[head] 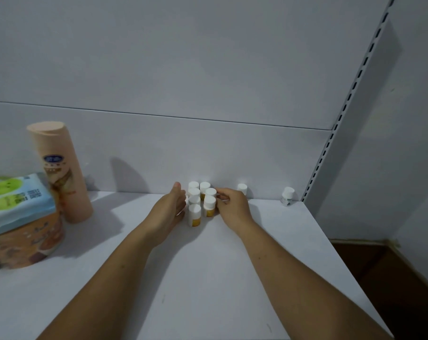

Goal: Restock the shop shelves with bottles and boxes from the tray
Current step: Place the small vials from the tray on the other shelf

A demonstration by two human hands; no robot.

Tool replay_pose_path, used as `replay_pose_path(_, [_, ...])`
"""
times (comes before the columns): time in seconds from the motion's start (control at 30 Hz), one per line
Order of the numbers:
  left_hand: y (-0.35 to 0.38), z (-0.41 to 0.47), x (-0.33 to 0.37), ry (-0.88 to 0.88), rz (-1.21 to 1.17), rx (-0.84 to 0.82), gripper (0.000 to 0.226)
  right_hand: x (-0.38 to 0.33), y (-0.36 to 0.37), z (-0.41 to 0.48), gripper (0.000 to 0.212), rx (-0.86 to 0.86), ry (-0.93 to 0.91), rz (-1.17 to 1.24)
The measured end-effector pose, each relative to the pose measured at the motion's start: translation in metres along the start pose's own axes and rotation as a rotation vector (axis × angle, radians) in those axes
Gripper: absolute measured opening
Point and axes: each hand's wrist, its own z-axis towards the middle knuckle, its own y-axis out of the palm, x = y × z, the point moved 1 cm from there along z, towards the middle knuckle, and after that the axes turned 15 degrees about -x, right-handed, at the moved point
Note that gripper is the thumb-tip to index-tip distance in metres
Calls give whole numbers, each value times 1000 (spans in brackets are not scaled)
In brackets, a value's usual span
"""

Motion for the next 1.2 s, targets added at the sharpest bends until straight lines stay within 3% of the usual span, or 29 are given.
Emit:
replay_pose_path(0.23, [11, -3, 2, -4, 33, -144, 67, 11, 1, 3, 28, 56, 67, 53])
replay_pose_path(0.47, [5, 3, -5, 4, 72, -95, 62, 15, 3, 4, 30, 19, 57, 140])
replay_pose_path(0.63, [1, 14, -5, 39, 130, -20, 29, 15, 3, 3, 33, 11, 47, 182])
replay_pose_path(0.83, [-7, 27, -15, 24, 148, -124, 58, 20, 3, 3, 33, 11, 59, 201])
replay_pose_path(1.2, [-4, 28, -13, 27, 137, -139, 54, 19, 3, -2, 30, 2, 31, 187])
